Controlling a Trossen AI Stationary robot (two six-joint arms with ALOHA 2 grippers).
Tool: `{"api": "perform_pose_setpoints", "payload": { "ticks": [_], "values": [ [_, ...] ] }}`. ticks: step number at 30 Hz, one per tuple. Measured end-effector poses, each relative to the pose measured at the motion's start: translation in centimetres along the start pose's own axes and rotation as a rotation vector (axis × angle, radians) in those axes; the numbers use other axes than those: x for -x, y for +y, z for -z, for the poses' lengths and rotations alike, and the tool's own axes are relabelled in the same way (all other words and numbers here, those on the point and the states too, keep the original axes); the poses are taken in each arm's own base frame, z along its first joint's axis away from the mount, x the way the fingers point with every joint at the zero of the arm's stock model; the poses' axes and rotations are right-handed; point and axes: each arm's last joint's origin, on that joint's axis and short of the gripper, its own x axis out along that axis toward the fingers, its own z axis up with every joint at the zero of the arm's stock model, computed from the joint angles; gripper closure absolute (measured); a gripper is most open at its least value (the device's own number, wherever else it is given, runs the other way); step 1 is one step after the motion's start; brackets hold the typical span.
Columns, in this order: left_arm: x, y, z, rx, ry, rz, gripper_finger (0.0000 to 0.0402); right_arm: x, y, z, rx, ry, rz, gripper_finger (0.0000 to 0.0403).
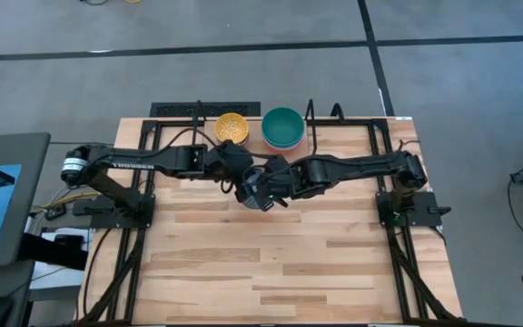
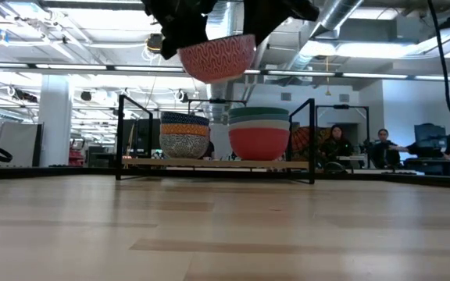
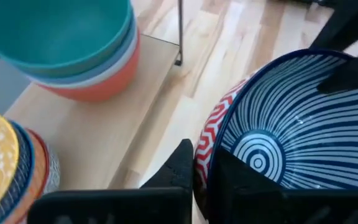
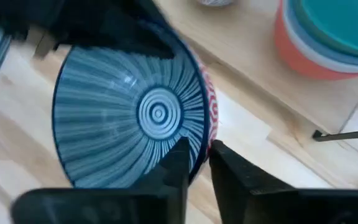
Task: Place and stack bowls onto a shelf
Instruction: Stack the blue patterned bowl on top of the yellow patterned bowl on the shelf
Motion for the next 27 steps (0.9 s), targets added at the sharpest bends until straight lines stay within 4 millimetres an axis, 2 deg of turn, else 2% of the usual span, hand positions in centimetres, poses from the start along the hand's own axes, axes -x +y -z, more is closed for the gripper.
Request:
{"api": "perform_pose_setpoints", "payload": {
  "ticks": [6, 10, 13, 17, 20, 22, 24, 27],
  "values": [
    [1.1, 2.2, -2.3, -0.047, -0.003, 0.003, 0.0398, 0.8, -1.6, -1.3, -0.035, -0.028, -0.003, 0.0207],
    [2.4, 4.5, -4.5, -0.071, -0.039, -0.042, 0.0398, 2.0, -3.3, -2.8, -0.091, -0.145, 0.031, 0.0135],
    [3.3, 6.2, -6.0, -0.072, -0.083, -0.042, 0.0399, 3.3, -4.5, -4.1, -0.079, -0.276, 0.060, 0.0099],
    [4.1, 8.1, -7.2, -0.093, -0.132, -0.035, 0.0399, 4.8, -5.6, -5.8, 0.044, -0.392, 0.051, 0.0075],
    [4.3, 9.8, -6.9, -0.111, -0.082, -0.161, 0.0400, 6.2, -5.7, -6.8, 0.317, -0.460, -0.021, 0.0072],
    [4.2, 11.4, -6.5, -0.091, -0.035, -0.218, 0.0400, 7.0, -6.0, -7.0, 0.429, -0.496, -0.023, 0.0073],
    [4.2, 13.4, -6.3, -0.054, -0.021, -0.280, 0.0400, 7.8, -6.1, -7.4, 0.418, -0.548, -0.039, 0.0076],
    [3.7, 16.9, -5.7, 0.016, 0.020, -0.357, 0.0401, 7.7, -7.2, -7.9, 0.397, -0.530, -0.023, 0.0078]
  ]
}}
